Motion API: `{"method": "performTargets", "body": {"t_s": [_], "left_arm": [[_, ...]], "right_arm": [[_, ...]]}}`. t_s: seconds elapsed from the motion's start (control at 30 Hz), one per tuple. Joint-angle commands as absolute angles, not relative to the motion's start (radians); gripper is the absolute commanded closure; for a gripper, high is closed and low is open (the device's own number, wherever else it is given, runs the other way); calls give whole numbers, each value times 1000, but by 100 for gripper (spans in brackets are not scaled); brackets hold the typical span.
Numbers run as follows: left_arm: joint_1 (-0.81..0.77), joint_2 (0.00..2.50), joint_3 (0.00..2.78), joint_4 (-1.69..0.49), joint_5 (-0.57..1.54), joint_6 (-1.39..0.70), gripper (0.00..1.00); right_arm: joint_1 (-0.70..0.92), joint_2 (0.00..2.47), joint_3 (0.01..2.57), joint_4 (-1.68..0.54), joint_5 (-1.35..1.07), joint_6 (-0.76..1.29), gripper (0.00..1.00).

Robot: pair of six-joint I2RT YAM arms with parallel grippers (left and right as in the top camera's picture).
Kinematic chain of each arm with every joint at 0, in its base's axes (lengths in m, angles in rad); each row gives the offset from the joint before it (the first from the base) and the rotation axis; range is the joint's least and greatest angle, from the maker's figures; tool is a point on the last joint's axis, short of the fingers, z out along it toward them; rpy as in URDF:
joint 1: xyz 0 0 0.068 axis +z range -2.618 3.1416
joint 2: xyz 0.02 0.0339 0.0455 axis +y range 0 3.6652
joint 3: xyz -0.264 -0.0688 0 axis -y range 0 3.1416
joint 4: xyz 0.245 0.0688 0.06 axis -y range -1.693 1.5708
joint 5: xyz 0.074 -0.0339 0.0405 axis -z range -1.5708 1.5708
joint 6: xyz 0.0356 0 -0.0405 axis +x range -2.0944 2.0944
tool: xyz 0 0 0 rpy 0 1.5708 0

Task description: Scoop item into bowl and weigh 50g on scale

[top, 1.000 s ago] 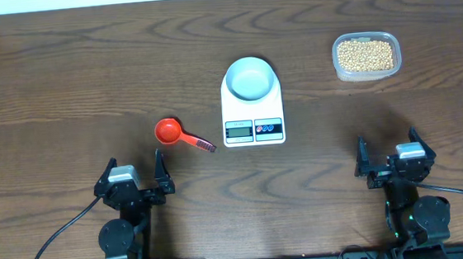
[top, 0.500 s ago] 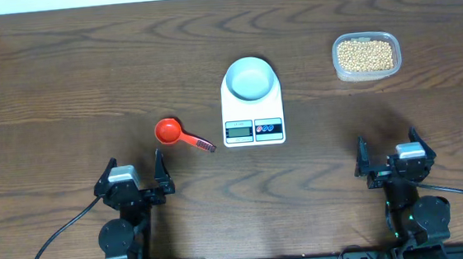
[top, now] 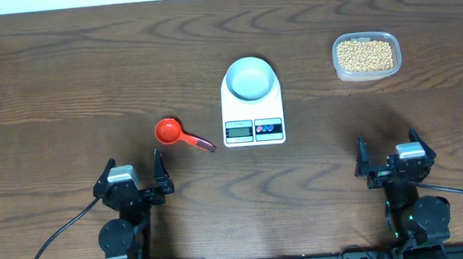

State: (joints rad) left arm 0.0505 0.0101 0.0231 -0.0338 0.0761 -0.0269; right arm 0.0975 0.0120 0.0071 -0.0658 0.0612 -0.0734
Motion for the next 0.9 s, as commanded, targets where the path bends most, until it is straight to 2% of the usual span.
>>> {"method": "performTargets", "body": {"t_s": [0.0, 0.87], "left_arm": [[49, 5, 4, -64, 67, -36, 2], [49, 21, 83, -10, 81, -88, 2]], "right_arm": [[105, 6, 6, -68, 76, -83, 1], [105, 6, 6, -68, 76, -84, 1]]}}
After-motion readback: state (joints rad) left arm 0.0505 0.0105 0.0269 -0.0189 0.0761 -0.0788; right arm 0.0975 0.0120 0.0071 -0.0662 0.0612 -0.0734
